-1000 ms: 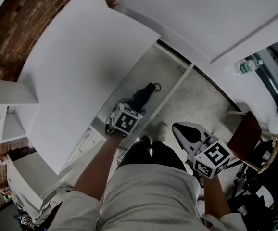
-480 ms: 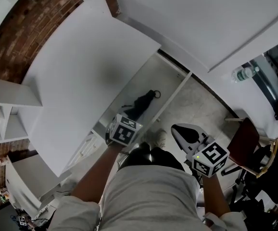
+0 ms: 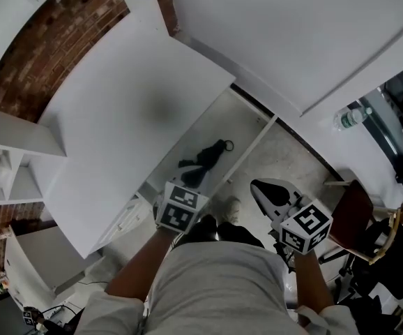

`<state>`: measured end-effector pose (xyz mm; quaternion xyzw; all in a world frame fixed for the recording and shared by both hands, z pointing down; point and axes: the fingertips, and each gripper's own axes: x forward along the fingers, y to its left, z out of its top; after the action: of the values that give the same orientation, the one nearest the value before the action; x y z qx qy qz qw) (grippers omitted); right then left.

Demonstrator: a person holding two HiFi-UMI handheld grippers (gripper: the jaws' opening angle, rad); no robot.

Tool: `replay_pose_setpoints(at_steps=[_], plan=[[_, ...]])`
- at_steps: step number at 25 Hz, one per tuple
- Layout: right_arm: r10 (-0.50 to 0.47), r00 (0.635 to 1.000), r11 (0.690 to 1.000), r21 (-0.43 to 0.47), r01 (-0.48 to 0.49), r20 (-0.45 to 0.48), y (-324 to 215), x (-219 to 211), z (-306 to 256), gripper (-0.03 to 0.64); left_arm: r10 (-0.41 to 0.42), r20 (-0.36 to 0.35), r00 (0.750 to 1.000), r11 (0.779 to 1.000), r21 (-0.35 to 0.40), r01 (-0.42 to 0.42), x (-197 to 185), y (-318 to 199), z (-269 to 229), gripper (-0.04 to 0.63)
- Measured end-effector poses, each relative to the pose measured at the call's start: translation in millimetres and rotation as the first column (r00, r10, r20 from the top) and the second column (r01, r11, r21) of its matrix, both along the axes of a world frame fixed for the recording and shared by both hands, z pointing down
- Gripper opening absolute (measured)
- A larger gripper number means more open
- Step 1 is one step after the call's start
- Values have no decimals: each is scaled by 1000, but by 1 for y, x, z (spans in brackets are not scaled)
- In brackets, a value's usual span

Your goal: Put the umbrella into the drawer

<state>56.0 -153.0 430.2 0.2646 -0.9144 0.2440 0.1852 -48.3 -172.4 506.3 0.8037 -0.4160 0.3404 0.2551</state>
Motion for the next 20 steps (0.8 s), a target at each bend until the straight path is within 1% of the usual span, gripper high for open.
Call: replay_pose_setpoints(at_steps=[5, 9, 20], plan=[[2, 1000, 1000, 23, -2, 0, -8, 2, -10, 28, 20, -17, 1000, 999, 46, -19, 5, 10, -21, 26], [10, 1000, 999, 38, -10, 10, -10, 7, -19, 28, 11, -35, 999, 998, 63, -9, 6, 16, -30, 20], [-1, 1000, 999, 41, 1, -9, -3, 8, -23, 28, -13, -41, 999, 994, 112, 17, -2, 21, -54, 18]])
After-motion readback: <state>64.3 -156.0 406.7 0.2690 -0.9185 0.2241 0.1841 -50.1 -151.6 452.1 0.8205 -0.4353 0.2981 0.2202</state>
